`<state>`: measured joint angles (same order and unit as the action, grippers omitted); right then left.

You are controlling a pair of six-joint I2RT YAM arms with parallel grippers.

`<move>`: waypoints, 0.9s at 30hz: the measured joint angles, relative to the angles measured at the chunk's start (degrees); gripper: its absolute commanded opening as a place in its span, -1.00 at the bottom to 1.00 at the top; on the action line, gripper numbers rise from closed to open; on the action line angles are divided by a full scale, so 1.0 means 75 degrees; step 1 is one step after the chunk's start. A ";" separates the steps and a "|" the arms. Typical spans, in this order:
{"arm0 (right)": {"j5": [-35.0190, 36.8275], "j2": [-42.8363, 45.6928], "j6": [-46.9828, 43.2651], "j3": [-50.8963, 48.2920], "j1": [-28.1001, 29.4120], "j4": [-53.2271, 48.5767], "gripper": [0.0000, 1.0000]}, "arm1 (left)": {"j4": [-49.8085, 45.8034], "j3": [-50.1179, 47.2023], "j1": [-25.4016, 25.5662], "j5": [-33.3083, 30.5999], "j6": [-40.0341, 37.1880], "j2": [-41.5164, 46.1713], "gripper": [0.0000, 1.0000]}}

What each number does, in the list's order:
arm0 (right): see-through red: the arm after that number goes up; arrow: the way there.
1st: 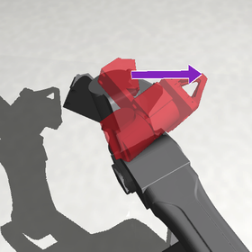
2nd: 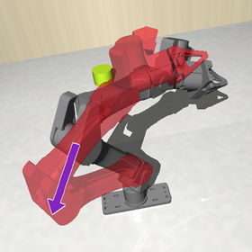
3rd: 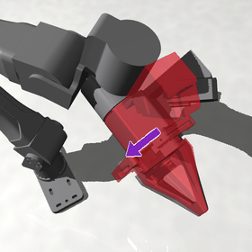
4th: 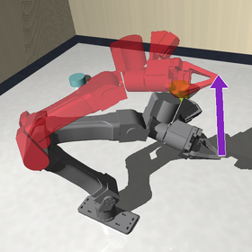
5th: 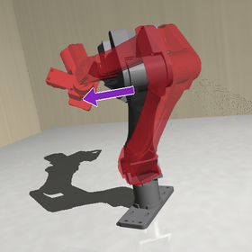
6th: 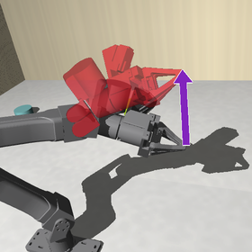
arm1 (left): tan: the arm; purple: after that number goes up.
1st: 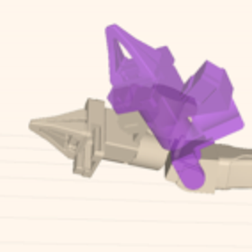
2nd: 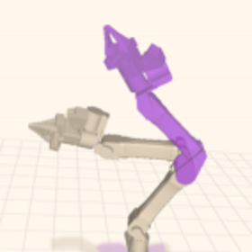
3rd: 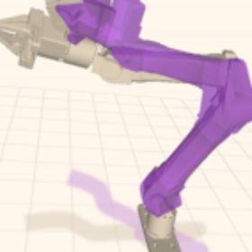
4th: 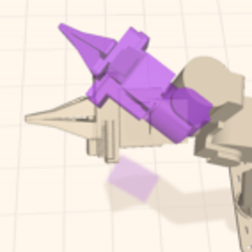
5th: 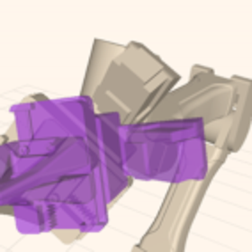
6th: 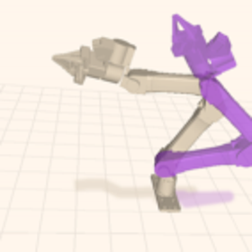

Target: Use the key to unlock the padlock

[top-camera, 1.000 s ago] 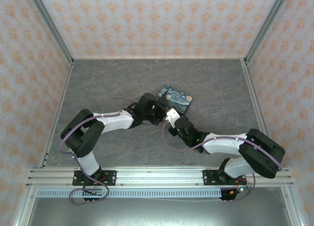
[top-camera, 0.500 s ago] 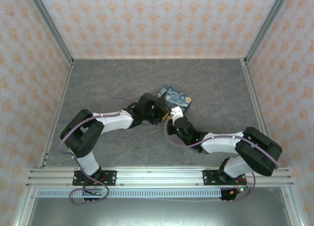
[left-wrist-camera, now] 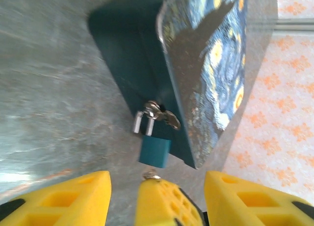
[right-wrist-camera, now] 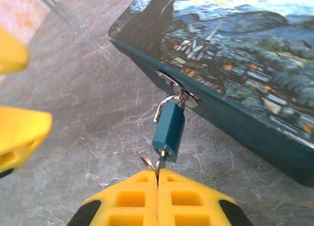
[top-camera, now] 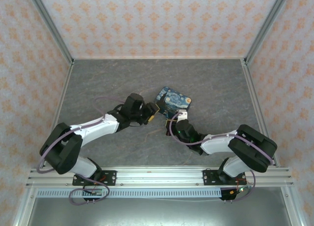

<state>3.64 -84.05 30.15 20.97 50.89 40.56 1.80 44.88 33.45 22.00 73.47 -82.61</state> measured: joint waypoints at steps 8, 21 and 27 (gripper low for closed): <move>-0.0463 0.0000 0.2087 -0.0329 -0.0425 0.0259 -1.00 | -0.1274 -0.0003 -0.0082 -0.0676 -0.0839 0.0726 0.16; -0.0877 0.0213 0.3421 -0.0434 -0.0632 -0.0064 -0.40 | -0.2157 0.0580 -0.0664 -0.1195 -0.2113 0.0842 0.38; -0.0711 0.1346 0.3104 -0.0487 -0.0697 -0.0921 0.04 | -0.2296 0.1725 -0.0903 -0.1093 -0.3025 0.0009 0.41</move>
<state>-1.69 -73.95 53.43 17.32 45.67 33.65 -15.42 57.82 26.68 13.80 50.78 -82.54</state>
